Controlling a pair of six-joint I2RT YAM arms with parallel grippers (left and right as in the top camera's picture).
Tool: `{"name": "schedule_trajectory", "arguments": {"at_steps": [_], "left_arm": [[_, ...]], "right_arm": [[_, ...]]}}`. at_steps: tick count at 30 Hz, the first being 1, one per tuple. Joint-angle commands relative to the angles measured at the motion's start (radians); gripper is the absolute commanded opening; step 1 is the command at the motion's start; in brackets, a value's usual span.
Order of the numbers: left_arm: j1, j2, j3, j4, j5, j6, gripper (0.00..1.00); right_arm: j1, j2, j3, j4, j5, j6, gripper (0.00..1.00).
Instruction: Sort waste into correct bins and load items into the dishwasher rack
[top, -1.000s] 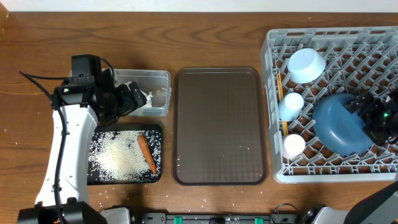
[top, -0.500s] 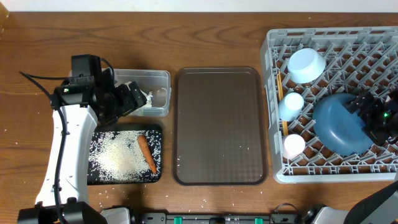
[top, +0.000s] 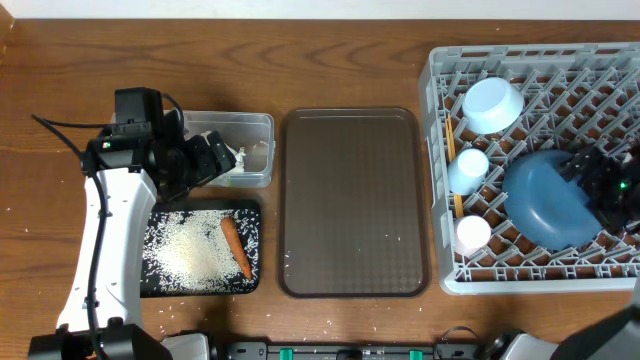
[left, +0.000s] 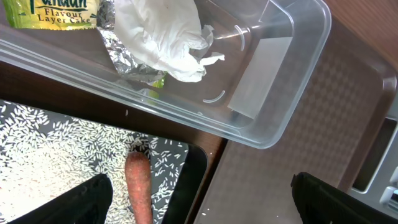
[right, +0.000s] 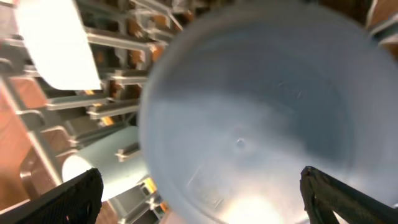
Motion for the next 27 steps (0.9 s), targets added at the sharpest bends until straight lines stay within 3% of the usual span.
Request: {"name": "schedule_trajectory", "arguments": {"at_steps": [1,8,21,27], "left_arm": [[0.004,0.000,0.005,-0.003,-0.010,0.010,0.94],[0.004,0.000,0.005,-0.003,-0.010,0.010,0.94],[0.004,0.000,0.005,-0.003,-0.010,0.010,0.94],[0.004,0.000,0.005,-0.003,-0.010,0.010,0.94]], "right_arm": [[0.013,-0.113,0.010,-0.001,-0.008,-0.003,0.99],[0.086,-0.316,0.010,-0.001,-0.007,-0.003,0.99],[0.449,-0.614,0.010,-0.005,-0.008,-0.003,0.99],[0.527,-0.722,0.010,-0.006,-0.008,-0.003,0.99]]}}
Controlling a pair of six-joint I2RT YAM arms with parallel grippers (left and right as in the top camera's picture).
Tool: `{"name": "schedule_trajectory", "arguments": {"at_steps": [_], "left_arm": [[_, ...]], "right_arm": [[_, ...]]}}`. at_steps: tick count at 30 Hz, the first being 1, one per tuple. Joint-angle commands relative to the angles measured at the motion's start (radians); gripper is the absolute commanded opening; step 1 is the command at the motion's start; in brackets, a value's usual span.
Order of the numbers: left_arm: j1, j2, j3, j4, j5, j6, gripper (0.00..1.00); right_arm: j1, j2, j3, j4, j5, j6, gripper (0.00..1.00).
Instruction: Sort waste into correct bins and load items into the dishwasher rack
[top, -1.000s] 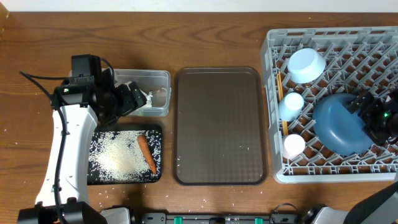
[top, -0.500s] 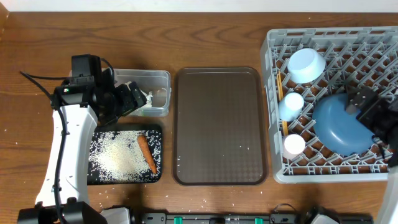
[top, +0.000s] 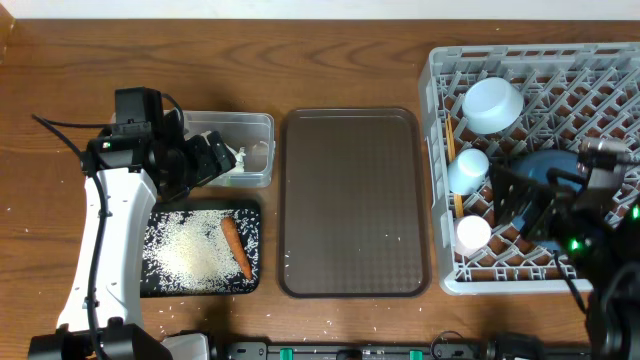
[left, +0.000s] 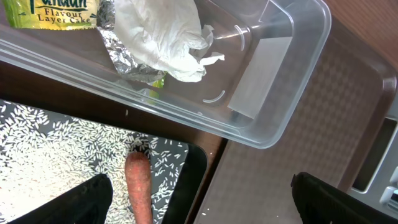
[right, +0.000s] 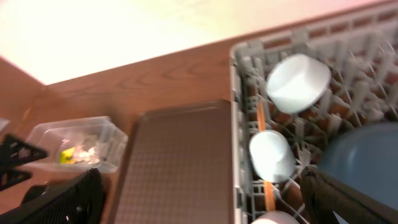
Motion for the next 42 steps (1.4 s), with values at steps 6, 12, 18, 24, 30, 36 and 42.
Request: {"name": "schedule_trajectory", "arguments": {"at_steps": [6,12,18,24,30,36,42], "left_arm": [[0.004,0.000,0.005,-0.003,-0.010,0.010,0.94],[0.004,0.000,0.005,-0.003,-0.010,0.010,0.94],[0.004,0.000,0.005,-0.003,-0.010,0.010,0.94],[0.004,0.000,0.005,-0.003,-0.010,0.010,0.94],[0.004,0.000,0.005,-0.003,-0.010,0.010,0.94],[0.004,0.000,0.005,-0.003,-0.010,0.010,0.94],[0.004,0.000,0.005,-0.003,-0.010,0.010,0.94]], "right_arm": [[0.027,-0.145,0.009,-0.026,0.000,-0.003,0.99],[0.027,-0.212,0.009,-0.039,0.000,-0.003,0.99],[0.041,-0.295,0.009,-0.039,0.000,-0.003,0.99],[0.103,-0.387,0.008,-0.061,0.007,-0.010,0.99],[0.179,-0.485,-0.011,-0.072,0.044,-0.011,0.99],[0.203,-0.600,-0.126,-0.042,0.132,-0.010,0.99],[0.203,-0.735,-0.343,0.147,0.150,-0.010,0.99]]}}
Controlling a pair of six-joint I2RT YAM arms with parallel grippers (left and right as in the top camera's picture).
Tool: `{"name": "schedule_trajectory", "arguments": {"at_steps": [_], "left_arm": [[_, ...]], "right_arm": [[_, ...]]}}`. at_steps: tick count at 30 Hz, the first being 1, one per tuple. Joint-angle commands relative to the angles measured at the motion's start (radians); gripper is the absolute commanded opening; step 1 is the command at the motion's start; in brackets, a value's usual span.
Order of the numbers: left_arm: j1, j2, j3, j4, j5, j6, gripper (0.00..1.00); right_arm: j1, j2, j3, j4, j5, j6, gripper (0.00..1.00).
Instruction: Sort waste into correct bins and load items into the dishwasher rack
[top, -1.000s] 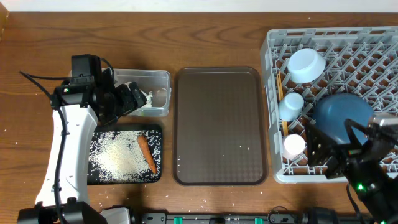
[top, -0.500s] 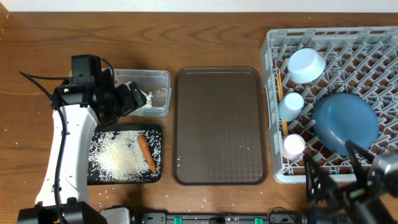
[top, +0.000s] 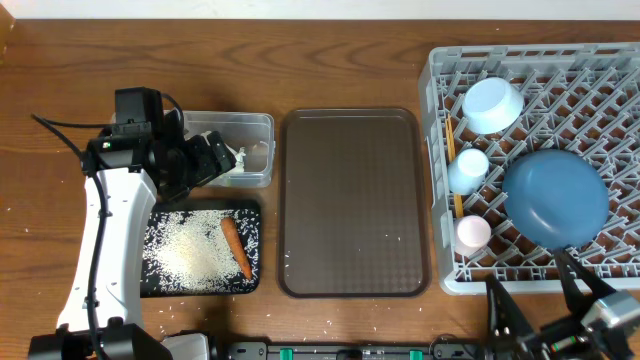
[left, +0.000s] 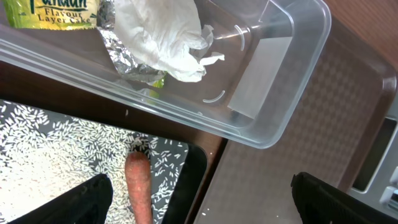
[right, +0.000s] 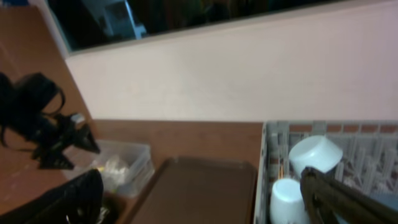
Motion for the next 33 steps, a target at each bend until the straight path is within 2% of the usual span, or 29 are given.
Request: {"name": "schedule_trajectory", "arguments": {"at_steps": [1,16,21,33], "left_arm": [[0.004,0.000,0.005,-0.003,-0.009,0.010,0.95],[0.004,0.000,0.005,-0.003,-0.009,0.010,0.94],[0.004,0.000,0.005,-0.003,-0.009,0.010,0.94],[0.004,0.000,0.005,-0.003,-0.009,0.010,0.95]], "right_arm": [[0.007,-0.059,-0.119,0.090,0.031,-0.005,0.99],[0.008,-0.057,-0.515,0.750,0.113,0.001,0.99],[0.008,-0.057,-0.620,0.835,0.154,0.001,0.99],[0.022,-0.058,-0.825,0.838,0.224,0.001,0.99]]}}
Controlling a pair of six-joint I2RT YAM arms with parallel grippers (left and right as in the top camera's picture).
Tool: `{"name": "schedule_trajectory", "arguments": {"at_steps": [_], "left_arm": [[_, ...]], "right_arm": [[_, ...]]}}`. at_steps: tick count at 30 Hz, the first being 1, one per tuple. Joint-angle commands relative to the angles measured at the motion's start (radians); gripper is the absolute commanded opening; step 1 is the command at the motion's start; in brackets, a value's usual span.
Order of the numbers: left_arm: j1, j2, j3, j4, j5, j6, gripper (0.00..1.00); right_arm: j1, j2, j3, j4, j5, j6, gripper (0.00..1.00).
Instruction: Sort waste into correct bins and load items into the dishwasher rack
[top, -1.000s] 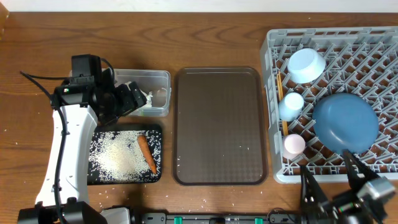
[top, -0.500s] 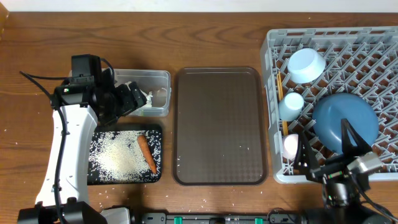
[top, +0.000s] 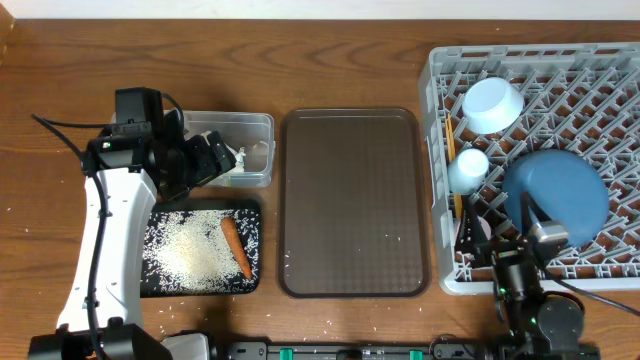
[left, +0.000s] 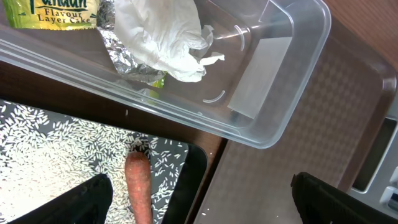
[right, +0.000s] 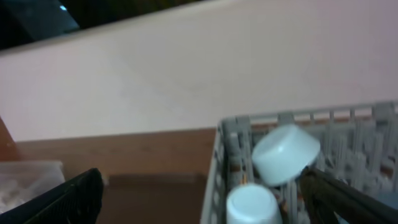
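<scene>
At the right stands the grey dishwasher rack (top: 600, 80), holding a blue bowl (top: 560, 200), a white bowl (top: 492, 104) and a white cup (top: 467, 170). My right gripper (right: 205, 200) is open and empty at the rack's front edge, facing the white bowl (right: 286, 152) and the cup (right: 252, 204). The left gripper (left: 202, 202) is open too, over the gap between the clear waste bin (left: 273, 93) and the black tray (top: 160, 285). A carrot (left: 138, 188) lies on rice in that tray. Crumpled tissue (left: 161, 34), foil and a green wrapper fill the bin.
A brown serving tray (top: 350, 200) lies bare in the middle of the wooden table (top: 350, 60). The right arm (top: 525, 275) covers the rack's front left corner. A pale wall (right: 186, 68) rises behind the table.
The right arm stood below the rack's front edge; now it reaches over the rack's front left corner and hides the lowest white cup. The left arm has not moved.
First the right gripper was open right at the blue bowl in the rack. Then it was back over the rack's front part, later off the rack at the table's front edge, and now at the rack's front corner. The bowl stays in the rack; the left arm kept still.
</scene>
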Motion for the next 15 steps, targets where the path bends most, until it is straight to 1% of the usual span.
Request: {"name": "schedule_trajectory", "arguments": {"at_steps": [1,4,6,9,13,15], "left_arm": [[0.004,0.000,0.005,-0.003,-0.010,0.010,0.94],[0.004,0.000,0.005,-0.003,-0.009,0.010,0.94],[0.004,0.000,0.005,-0.003,-0.009,0.010,0.94],[0.004,0.000,0.005,-0.003,-0.010,0.010,0.94],[0.004,0.000,0.005,-0.003,-0.009,0.010,0.94],[0.004,0.000,0.005,-0.003,-0.010,0.010,0.94]], "right_arm": [[0.020,-0.007,-0.034,0.004,0.049,-0.002,0.99],[0.020,-0.007,-0.069,0.001,0.063,-0.029,0.99],[0.022,-0.008,-0.067,-0.053,0.067,-0.067,0.99],[0.024,-0.007,-0.067,-0.102,0.067,-0.154,0.99],[0.029,-0.008,-0.067,-0.101,0.068,-0.303,0.99],[0.029,-0.008,-0.067,-0.101,0.071,-0.355,0.99]]}}
